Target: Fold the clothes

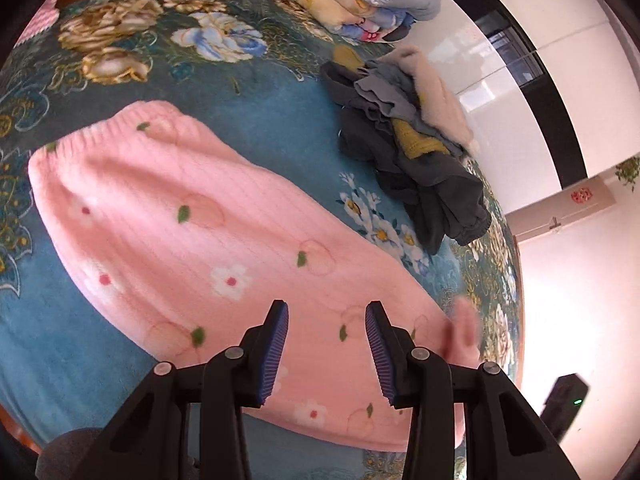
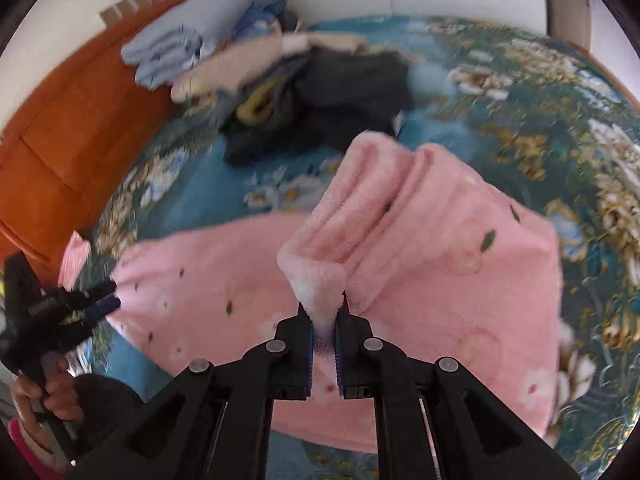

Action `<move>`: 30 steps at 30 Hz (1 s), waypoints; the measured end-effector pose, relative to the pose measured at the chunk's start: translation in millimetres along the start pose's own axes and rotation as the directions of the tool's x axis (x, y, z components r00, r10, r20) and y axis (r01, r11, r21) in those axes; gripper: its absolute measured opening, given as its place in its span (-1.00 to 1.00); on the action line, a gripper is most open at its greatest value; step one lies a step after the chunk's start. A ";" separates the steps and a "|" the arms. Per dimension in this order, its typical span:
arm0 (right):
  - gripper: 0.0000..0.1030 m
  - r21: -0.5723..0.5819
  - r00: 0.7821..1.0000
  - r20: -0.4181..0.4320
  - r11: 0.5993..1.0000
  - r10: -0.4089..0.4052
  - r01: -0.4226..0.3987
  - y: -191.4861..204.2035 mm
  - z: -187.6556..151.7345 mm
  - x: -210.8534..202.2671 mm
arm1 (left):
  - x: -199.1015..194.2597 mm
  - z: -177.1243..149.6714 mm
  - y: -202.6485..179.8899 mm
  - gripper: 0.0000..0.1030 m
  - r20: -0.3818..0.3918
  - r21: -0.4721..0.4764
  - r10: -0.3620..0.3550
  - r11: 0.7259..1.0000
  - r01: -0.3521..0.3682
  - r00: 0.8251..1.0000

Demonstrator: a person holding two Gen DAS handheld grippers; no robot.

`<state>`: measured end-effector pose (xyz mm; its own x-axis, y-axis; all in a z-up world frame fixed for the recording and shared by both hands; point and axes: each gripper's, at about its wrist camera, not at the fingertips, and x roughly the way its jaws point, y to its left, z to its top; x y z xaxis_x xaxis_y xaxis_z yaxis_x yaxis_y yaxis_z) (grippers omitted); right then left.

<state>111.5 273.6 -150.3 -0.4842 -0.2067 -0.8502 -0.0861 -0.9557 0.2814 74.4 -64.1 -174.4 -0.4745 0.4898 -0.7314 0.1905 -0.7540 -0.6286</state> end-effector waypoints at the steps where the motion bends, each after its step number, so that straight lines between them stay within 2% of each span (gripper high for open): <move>1: -0.83 -0.022 0.999 -0.035 1.000 -0.019 0.018 9.5 -9.1 16.4 | 2.7 -0.8 0.1 -0.15 -0.009 -0.002 -0.003 1.000 0.003 1.000; 5: -0.82 -0.078 0.992 -0.106 0.995 -0.069 0.061 26.5 -28.0 45.1 | 14.9 -4.6 -3.4 -0.15 -0.051 0.004 -0.013 1.000 0.013 0.999; 8: -0.82 -0.146 0.995 -0.062 0.987 -0.076 0.066 38.7 -26.2 32.4 | 24.0 -7.4 -6.0 -0.14 -0.082 0.007 -0.021 1.000 0.021 0.996; 11: -0.81 -0.221 0.996 -0.074 0.975 -0.056 0.038 57.7 -29.8 37.6 | 33.2 -10.3 -8.6 -0.14 -0.113 0.011 -0.028 1.000 0.029 0.993; 15: -0.65 -0.238 0.986 -0.147 0.971 -0.073 0.037 61.4 -41.7 60.4 | 47.3 -19.0 -18.2 -0.13 -0.168 0.039 -0.030 0.999 0.037 0.985; 18: -0.35 -0.232 0.983 -0.181 0.971 0.006 -0.049 56.9 -43.0 54.1 | 58.7 -26.0 -26.6 -0.11 -0.203 0.060 -0.024 0.998 0.037 0.979; 20: -0.26 -0.209 0.984 -0.164 0.972 0.076 -0.110 46.9 -36.4 37.2 | 66.9 -31.2 -33.1 -0.10 -0.224 0.075 -0.017 0.997 0.035 0.974; 21: -0.13 -0.183 0.987 -0.139 0.977 0.084 -0.109 37.7 -31.2 29.1 | 71.7 -34.7 -37.6 -0.10 -0.233 0.087 -0.012 0.996 0.033 0.972; 23: -0.03 -0.091 0.994 -0.097 0.995 0.041 -0.050 11.6 -18.0 20.8 | 83.0 -43.1 -48.5 -0.10 -0.255 0.122 0.009 0.992 0.023 0.967; 25: -0.03 0.034 0.996 -0.093 0.999 0.009 -0.006 -16.7 -6.4 23.2 | 97.6 -54.6 -63.4 -0.10 -0.283 0.181 0.051 0.983 0.001 0.958; 27: -0.03 0.132 0.994 -0.111 0.991 0.017 -0.002 -32.6 -0.3 30.3 | 110.6 -68.7 -78.3 -0.10 -0.306 0.253 0.095 0.967 -0.015 0.947; 30: -0.03 0.160 0.992 -0.128 0.987 0.017 0.004 -29.9 7.0 41.6 | 123.7 -83.5 -88.9 -0.10 -0.326 0.322 0.154 0.946 -0.043 0.933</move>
<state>87.8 295.1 -191.0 -0.3699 -0.2482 -0.8953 -0.2259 -0.9107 0.3457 70.6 100.1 -231.1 -0.1330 0.4836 -0.8651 -0.0760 -0.8753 -0.4776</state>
